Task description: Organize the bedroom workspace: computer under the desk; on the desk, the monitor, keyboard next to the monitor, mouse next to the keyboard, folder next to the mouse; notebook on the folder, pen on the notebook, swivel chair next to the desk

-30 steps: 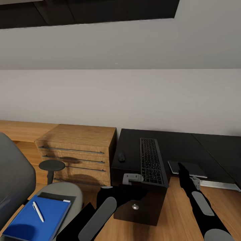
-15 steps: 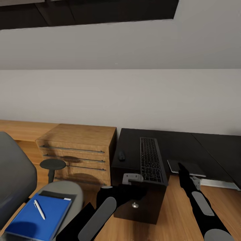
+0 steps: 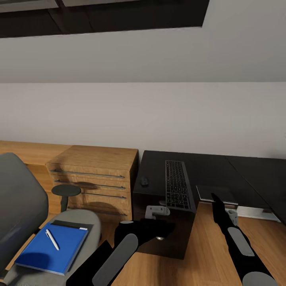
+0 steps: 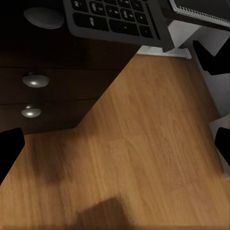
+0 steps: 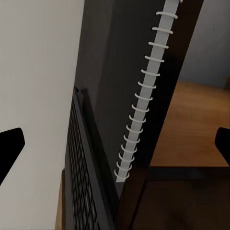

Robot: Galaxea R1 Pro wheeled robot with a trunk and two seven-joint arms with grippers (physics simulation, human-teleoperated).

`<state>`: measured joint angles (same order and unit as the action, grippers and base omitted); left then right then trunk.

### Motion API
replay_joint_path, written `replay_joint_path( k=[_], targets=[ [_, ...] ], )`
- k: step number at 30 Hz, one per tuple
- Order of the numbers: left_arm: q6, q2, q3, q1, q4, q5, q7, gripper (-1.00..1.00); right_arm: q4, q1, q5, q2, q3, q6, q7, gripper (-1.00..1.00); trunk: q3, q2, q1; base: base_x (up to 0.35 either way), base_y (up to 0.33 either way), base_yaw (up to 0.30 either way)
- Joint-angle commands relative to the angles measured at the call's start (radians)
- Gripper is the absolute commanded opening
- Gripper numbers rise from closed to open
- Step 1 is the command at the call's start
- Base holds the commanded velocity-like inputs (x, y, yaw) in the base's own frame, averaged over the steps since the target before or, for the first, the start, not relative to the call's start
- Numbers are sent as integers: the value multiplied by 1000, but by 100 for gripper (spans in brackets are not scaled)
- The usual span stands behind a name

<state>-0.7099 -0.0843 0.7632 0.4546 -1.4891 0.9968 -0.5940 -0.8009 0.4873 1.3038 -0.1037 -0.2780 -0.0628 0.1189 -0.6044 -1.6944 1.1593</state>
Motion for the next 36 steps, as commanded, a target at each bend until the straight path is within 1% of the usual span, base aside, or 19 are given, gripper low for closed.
replay_joint_path(
  k=[1,8,12,16,23,26,28,30,34,35,36],
  targets=[
    [0,0,1,1,-1,10,-10,100,0,1,9,0,-3,-6,4,100,-1,-1,0,-11,0,0],
    [0,0,1,1,-1,11,-10,100,0,1,9,0,-3,-6,4,100,-1,-1,0,-5,0,0],
    [0,0,1,1,-1,11,-10,100,0,1,9,0,-3,-6,-10,100,-1,-1,0,-56,0,0],
    [0,-1,-3,1,2,11,-11,100,0,1,9,0,-3,-5,-22,100,-1,-1,0,-219,0,0],
    [0,0,-27,1,5,9,-13,100,10,0,9,1,-3,-5,-29,100,-1,-1,0,-307,0,0],
    [0,4,-32,1,12,10,-15,100,26,0,5,2,-1,-4,-29,100,-1,-1,0,-184,0,0],
    [1,11,-32,1,27,10,-16,100,32,0,0,4,1,-4,-29,100,-1,-1,0,-104,0,0],
    [1,22,-32,1,57,10,-15,100,38,0,-11,8,1,-4,-30,100,-1,-1,0,-53,0,0],
    [2,28,-32,1,97,10,-14,100,44,-1,-32,14,2,-2,-30,100,-1,-1,0,-28,0,0],
    [5,29,-31,1,168,5,-14,100,48,-4,-71,23,3,-1,-30,100,2,6,-4,-8,0,0],
    [8,28,-30,1,190,3,-14,100,50,-5,-86,26,3,-1,-30,100,5,13,-8,-6,0,0]
  ],
)
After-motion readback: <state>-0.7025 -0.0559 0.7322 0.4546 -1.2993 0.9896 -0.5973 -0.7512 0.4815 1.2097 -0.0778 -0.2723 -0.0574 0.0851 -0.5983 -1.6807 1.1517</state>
